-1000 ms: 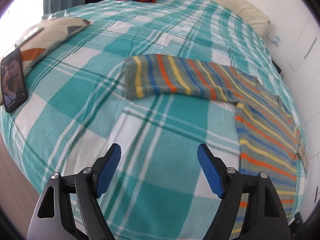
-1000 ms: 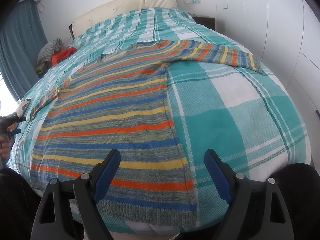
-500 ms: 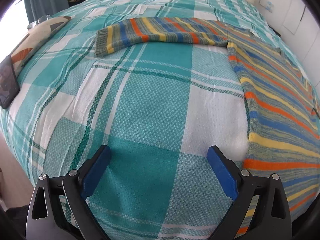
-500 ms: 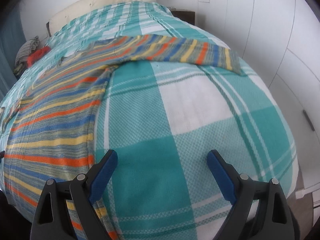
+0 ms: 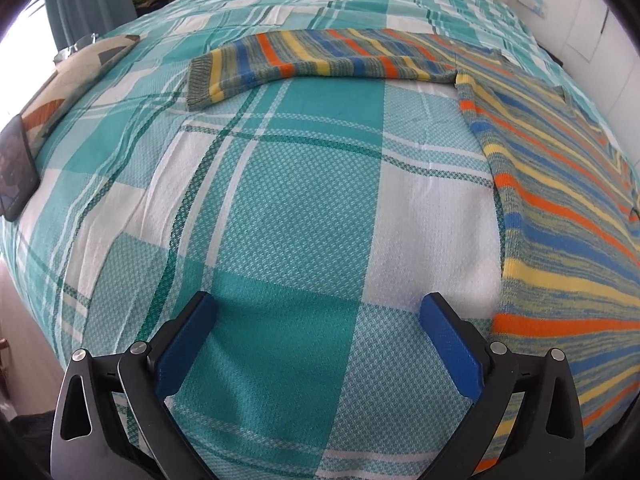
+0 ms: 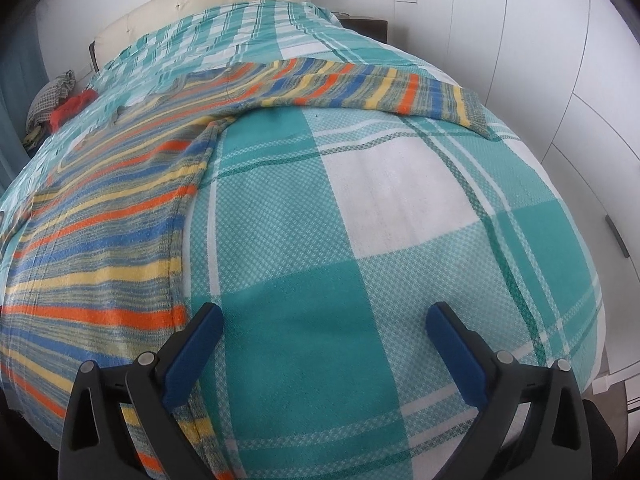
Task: Fold small clothes
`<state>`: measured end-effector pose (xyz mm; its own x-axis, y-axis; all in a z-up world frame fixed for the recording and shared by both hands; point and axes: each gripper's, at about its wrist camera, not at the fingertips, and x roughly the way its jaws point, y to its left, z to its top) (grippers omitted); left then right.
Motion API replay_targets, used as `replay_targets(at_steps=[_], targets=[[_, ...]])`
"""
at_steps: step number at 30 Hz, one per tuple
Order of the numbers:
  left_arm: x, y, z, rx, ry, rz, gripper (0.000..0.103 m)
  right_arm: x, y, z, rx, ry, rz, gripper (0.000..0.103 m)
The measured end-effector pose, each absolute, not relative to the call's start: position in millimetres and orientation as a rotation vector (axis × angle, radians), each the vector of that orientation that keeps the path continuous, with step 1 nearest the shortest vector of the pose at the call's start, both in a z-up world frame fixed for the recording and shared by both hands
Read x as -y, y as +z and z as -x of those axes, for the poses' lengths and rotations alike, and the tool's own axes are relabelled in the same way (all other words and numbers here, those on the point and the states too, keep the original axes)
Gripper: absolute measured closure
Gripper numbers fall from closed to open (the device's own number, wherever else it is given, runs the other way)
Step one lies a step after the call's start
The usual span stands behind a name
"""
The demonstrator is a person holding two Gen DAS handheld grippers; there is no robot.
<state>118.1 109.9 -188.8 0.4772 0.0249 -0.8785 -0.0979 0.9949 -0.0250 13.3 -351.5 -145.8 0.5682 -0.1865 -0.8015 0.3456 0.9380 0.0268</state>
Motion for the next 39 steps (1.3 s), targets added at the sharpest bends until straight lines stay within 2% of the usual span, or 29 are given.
replay_targets(at_steps=[39], targets=[[-108.6, -188.4, -118.7, -1.071, 0.079, 0.067, 0.001, 348.1, -148.3, -13.7, -0.914, -0.326, -0.166, 0.0]])
